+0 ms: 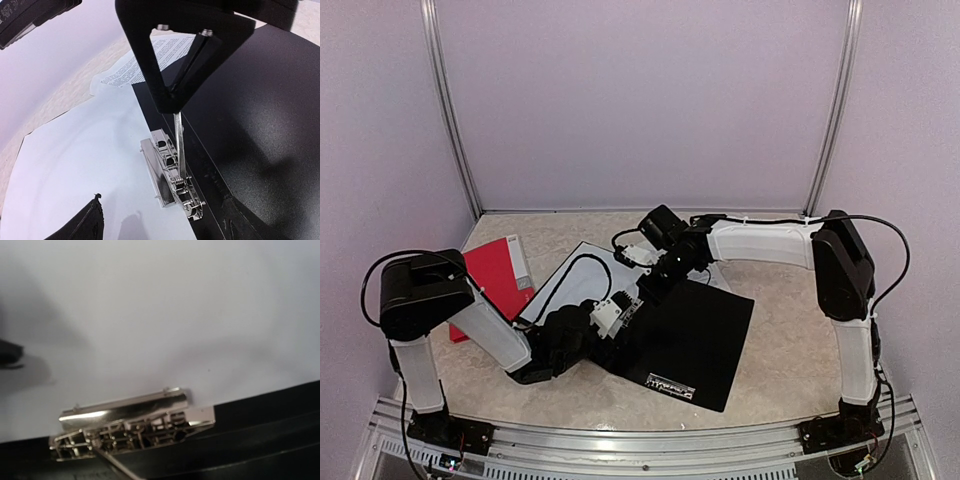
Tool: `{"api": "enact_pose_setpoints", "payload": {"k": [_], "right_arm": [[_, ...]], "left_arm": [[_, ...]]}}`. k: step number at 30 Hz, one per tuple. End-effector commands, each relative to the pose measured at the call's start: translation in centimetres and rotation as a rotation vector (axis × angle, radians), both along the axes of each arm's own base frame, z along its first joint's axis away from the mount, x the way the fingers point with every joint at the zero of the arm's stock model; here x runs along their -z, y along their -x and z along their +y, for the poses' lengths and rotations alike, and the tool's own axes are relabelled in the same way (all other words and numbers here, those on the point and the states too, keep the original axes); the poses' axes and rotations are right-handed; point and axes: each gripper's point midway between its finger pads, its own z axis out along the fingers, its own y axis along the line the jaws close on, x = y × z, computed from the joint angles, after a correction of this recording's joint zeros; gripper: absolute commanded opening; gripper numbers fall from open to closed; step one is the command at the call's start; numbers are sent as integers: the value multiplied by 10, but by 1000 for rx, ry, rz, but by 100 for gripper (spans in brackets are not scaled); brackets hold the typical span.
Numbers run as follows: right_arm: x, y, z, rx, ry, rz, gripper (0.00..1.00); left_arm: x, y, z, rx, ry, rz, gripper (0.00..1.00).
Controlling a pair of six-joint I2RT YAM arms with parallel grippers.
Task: Put the files into the folder
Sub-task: Clamp the file and folder together.
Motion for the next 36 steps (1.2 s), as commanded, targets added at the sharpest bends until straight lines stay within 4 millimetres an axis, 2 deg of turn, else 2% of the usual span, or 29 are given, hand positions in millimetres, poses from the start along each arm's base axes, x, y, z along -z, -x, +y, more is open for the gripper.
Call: {"api": "enact_pose_setpoints", "payload": {"k": [1, 5, 11, 14, 25, 36], "right_arm": [[-4, 1, 10, -11, -25, 14, 0], [-5, 0, 11, -12, -25, 10, 0], [-3, 0, 12, -14, -22, 16, 0], [-3, -1, 12, -14, -23, 14, 0], [-1, 1, 13, -15, -21, 22, 0], [1, 3, 15, -13, -28, 33, 0]], "left_arm": [[10, -2, -12, 48, 15, 72, 77], [19, 4, -17, 73, 29, 118, 74], [31, -3, -14, 51, 25, 151, 68], [34, -6, -11, 46, 28, 170, 62], [47, -13, -8, 15, 18, 228, 59], [63, -14, -5, 12, 35, 279, 41]]}}
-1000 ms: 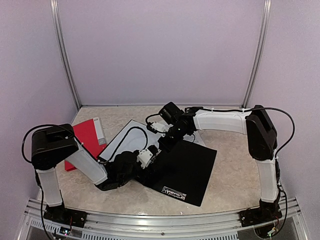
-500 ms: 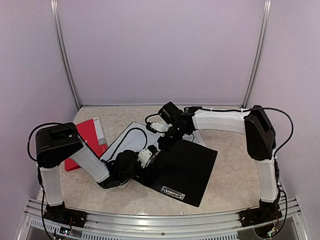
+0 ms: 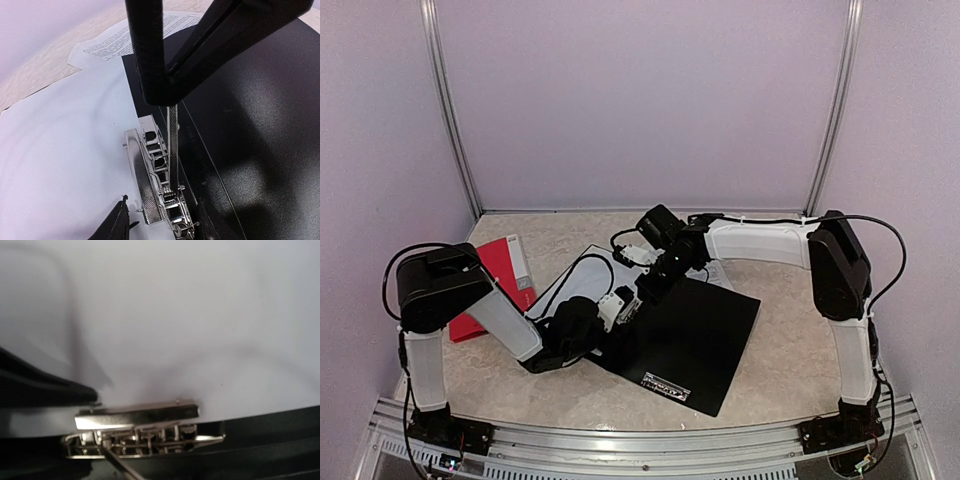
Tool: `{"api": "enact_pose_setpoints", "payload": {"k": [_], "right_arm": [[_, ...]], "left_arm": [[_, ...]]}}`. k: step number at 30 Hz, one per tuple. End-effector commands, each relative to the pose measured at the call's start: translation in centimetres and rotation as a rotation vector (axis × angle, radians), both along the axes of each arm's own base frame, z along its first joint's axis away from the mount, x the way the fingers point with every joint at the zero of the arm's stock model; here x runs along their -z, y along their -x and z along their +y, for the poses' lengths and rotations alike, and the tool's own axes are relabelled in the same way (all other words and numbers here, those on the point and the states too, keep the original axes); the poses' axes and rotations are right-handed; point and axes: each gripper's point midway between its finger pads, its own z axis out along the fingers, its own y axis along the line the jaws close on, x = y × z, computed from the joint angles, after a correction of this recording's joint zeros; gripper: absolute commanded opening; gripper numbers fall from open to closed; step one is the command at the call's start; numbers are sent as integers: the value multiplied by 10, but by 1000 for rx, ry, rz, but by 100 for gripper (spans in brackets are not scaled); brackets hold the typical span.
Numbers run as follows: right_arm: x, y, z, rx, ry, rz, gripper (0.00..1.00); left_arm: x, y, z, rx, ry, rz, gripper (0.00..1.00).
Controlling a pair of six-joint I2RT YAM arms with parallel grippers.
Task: Put the files into the folder
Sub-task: Clamp the file and folder together.
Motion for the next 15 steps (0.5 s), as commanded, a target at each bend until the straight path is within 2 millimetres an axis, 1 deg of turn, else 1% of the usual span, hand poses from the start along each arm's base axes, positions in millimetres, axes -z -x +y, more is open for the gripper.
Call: {"api": "enact_pose_setpoints", "payload": {"k": [1, 2, 4, 9, 15], "right_arm": [[1, 6, 11, -12, -30, 28, 0], [1, 6, 11, -12, -31, 30, 0], [2, 7, 11, -12, -27, 32, 0], [2, 7, 11, -12, -25, 32, 0], [9, 3, 8, -7, -8, 27, 0]], "left_arm": [[32, 7, 8, 8, -50, 87, 39], [34, 7, 8, 8, -50, 90, 36], [35, 7, 10, 5, -47, 95, 33], [36, 7, 12, 2, -49, 100, 30], [41, 12, 14, 18, -53, 117, 28]]}}
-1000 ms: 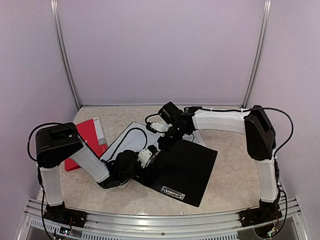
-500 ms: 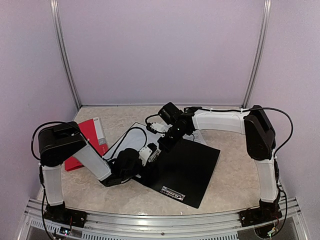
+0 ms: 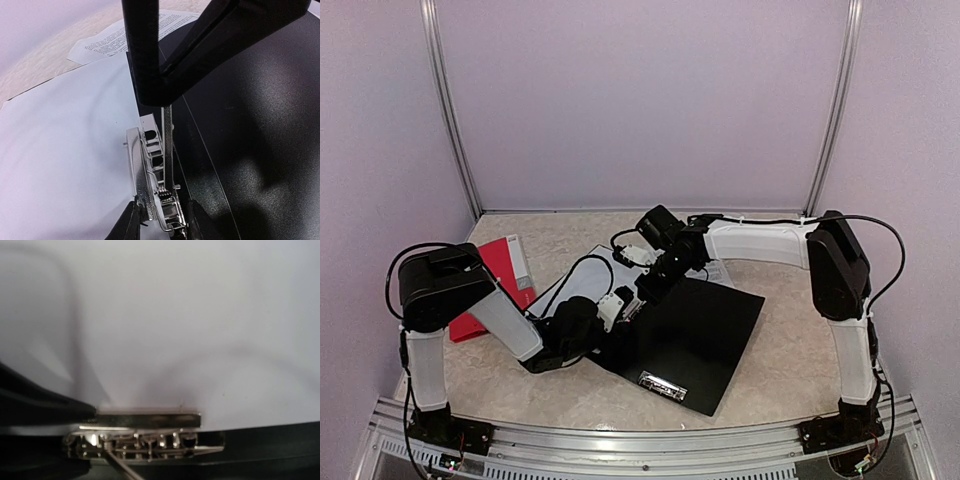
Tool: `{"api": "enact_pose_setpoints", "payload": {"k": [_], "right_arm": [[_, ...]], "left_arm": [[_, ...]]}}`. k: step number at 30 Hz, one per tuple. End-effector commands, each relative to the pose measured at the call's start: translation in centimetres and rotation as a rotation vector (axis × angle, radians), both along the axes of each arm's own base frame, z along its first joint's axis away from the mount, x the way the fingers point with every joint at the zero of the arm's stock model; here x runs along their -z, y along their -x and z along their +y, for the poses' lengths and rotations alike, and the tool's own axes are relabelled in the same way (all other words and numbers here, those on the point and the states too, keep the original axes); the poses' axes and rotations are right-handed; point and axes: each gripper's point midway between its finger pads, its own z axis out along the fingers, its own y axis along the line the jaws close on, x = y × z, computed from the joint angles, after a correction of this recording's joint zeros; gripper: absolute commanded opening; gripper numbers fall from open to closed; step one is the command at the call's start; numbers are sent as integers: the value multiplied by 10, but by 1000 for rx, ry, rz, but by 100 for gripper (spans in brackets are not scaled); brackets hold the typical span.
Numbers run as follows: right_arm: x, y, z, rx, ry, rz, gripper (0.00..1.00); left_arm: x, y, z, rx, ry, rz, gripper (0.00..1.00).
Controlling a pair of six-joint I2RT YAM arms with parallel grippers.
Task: Put the files into the folder
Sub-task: Clamp the file and folder together.
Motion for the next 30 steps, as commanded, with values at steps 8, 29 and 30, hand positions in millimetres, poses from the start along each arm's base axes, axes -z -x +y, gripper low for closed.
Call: {"api": "enact_pose_setpoints", "payload": {"k": [8, 29, 30], "right_arm": [[18, -4, 4, -5, -13, 43, 0], [71, -32, -13, 2, 8, 122, 0], [73, -32, -12, -1, 7, 128, 0]], "left_arm": [[42, 20, 20, 43, -92, 101, 26], [43, 27, 16, 93, -99, 106, 24], [44, 28, 16, 94, -100, 107, 24]]}}
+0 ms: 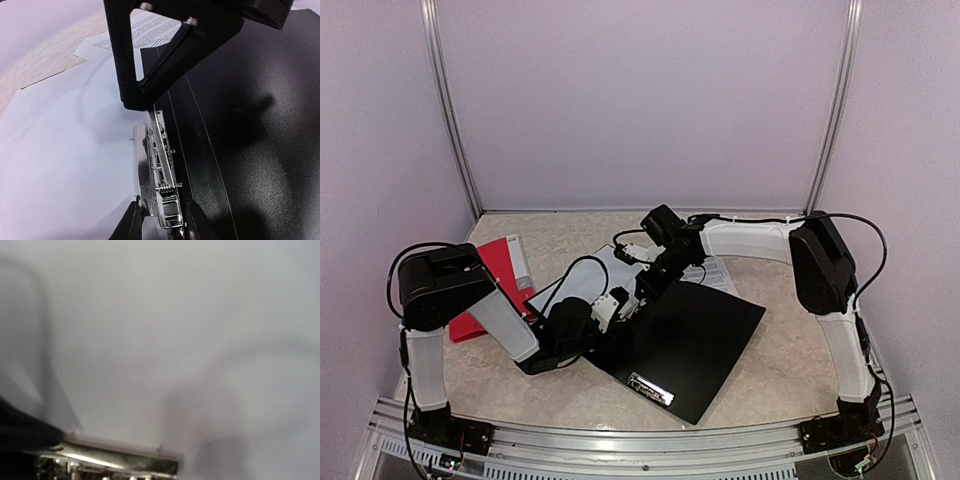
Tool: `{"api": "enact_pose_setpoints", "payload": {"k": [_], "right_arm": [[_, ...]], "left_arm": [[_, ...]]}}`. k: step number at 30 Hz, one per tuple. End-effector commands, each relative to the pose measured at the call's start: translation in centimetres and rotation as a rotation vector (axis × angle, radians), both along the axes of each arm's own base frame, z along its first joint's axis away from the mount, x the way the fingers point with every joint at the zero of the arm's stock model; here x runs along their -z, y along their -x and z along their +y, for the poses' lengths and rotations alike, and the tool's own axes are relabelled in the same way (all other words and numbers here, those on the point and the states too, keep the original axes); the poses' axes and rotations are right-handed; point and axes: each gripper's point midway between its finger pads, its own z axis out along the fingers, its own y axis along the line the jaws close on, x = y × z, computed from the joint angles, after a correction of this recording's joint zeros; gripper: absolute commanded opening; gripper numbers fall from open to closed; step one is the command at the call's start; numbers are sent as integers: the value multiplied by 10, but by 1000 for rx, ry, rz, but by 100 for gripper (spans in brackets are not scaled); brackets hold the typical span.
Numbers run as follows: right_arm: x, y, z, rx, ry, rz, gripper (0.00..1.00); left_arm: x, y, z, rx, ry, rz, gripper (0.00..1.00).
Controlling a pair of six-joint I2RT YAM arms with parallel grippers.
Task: Put the files into the folder
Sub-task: Clamp the file and folder together.
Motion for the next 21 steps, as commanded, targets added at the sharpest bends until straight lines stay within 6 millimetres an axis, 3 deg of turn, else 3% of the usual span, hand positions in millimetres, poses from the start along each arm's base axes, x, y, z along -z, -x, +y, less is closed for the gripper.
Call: {"api": "enact_pose_setpoints", "payload": {"k": [1, 21], "right_arm": [[54, -5, -17, 16, 82, 56, 0], [102, 2, -48, 28, 181, 109, 0]], "left_arm": [[41, 25, 9, 73, -106, 112, 24], [39, 23, 10, 59, -110, 118, 24]]}}
